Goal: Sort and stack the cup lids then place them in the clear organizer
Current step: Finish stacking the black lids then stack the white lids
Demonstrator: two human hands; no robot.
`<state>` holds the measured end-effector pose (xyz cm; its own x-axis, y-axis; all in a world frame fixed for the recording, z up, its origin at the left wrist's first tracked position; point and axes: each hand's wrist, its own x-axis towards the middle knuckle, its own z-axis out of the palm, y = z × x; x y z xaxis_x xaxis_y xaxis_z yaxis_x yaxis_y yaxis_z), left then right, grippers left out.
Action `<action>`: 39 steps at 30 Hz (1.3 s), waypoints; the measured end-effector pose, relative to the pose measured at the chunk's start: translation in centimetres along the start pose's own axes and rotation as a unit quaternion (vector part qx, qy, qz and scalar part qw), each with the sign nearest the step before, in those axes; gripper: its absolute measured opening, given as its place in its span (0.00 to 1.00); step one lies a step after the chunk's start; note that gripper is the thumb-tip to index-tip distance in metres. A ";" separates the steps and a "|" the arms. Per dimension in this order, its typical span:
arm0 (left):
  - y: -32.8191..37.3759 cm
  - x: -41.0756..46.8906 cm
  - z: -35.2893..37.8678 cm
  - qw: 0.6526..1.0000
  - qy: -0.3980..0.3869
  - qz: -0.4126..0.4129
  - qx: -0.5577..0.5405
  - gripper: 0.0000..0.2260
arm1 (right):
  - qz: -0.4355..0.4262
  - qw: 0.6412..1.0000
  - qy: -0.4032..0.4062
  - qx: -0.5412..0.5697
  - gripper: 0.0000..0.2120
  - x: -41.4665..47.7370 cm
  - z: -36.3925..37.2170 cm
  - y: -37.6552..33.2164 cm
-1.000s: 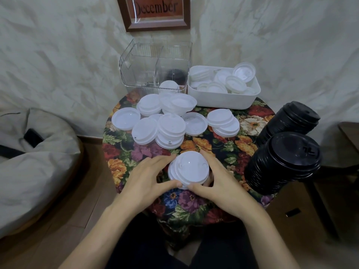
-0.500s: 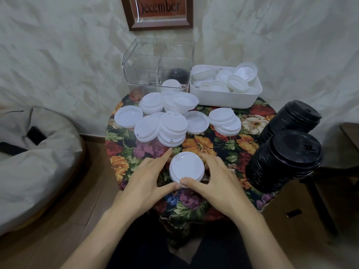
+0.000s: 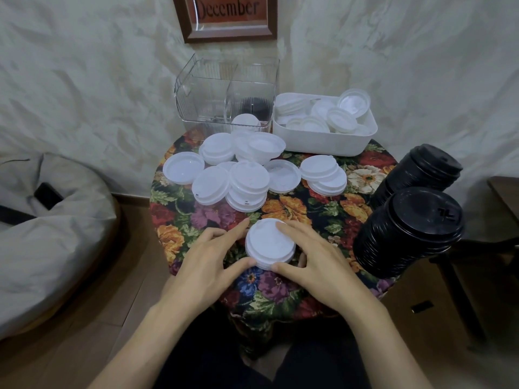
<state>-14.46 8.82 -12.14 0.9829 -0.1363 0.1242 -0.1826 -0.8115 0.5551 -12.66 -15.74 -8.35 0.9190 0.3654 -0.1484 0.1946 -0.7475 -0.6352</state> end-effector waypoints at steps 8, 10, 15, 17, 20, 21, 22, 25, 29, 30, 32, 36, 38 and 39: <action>0.0 0.1 0.0 0.999 0.014 0.045 0.026 0.34 | -0.021 0.997 0.065 -0.026 0.34 0.0 1.1 0.0; -0.1 0.1 0.2 0.998 0.025 0.046 0.020 0.35 | -0.019 0.997 0.069 -0.028 0.34 0.0 1.2 0.0; 0.2 0.0 0.3 0.997 0.043 0.057 0.020 0.33 | -0.015 0.997 0.061 -0.039 0.40 0.1 1.1 0.2; 0.1 0.0 0.3 0.996 0.054 0.072 0.020 0.31 | -0.014 0.998 0.054 -0.042 0.41 0.1 1.0 0.4; 0.0 0.2 0.4 0.996 0.053 0.068 0.025 0.31 | -0.014 0.998 0.050 -0.046 0.40 0.3 1.0 0.3; 0.1 0.4 0.4 0.997 0.047 0.061 0.024 0.32 | -0.013 0.998 0.048 -0.046 0.39 0.4 0.9 0.2; 0.2 0.5 0.5 0.997 0.043 0.055 0.023 0.32 | -0.011 0.998 0.047 -0.046 0.39 0.5 0.9 0.0; 0.7 1.3 0.7 0.998 0.041 0.042 0.021 0.34 | -0.012 0.998 0.055 -0.034 0.37 0.8 0.5 -0.1; 0.9 2.1 1.1 0.999 0.036 0.035 0.015 0.34 | 0.001 0.997 0.074 -0.027 0.39 1.2 0.3 0.2; 0.8 2.1 1.1 0.999 0.036 0.038 0.012 0.34 | 0.002 0.997 0.077 -0.027 0.40 1.3 0.4 0.2; 0.7 2.1 1.1 0.999 0.034 0.042 0.004 0.34 | 0.001 0.996 0.081 -0.024 0.40 1.4 0.5 0.3; 0.4 2.2 1.0 0.999 0.029 0.039 -0.022 0.35 | 0.001 0.997 0.072 -0.033 0.41 1.6 0.4 0.4; 0.4 2.2 1.1 0.998 0.037 0.041 -0.027 0.33 | -0.005 0.997 0.072 -0.029 0.40 1.6 0.3 0.4; 0.5 2.2 1.1 0.998 0.041 0.043 -0.021 0.31 | -0.007 0.997 0.071 -0.019 0.40 1.5 0.2 0.4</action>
<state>-12.34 7.49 -12.53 0.9583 -0.1561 0.2395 -0.2693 -0.7740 0.5731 -11.26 -15.40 -8.98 0.9547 0.2960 -0.0300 0.2181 -0.7649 -0.6061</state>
